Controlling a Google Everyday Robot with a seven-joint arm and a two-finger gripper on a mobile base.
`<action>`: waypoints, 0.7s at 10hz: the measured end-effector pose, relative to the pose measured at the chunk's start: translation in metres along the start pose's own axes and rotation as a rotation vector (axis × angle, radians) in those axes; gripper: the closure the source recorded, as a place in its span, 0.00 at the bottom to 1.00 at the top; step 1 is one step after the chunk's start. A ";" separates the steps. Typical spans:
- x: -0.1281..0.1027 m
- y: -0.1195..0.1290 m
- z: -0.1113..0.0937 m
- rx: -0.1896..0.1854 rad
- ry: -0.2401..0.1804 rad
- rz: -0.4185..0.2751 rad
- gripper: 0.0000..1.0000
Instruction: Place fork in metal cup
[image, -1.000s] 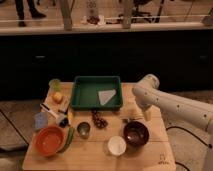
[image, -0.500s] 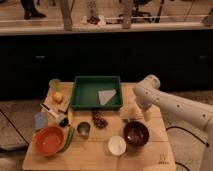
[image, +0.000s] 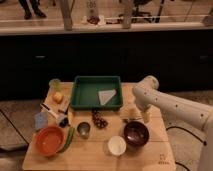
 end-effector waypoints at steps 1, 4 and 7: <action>-0.007 0.008 -0.001 -0.005 -0.006 0.006 0.20; -0.022 0.018 -0.003 -0.008 -0.043 0.015 0.20; -0.032 0.013 0.011 -0.046 -0.088 0.010 0.20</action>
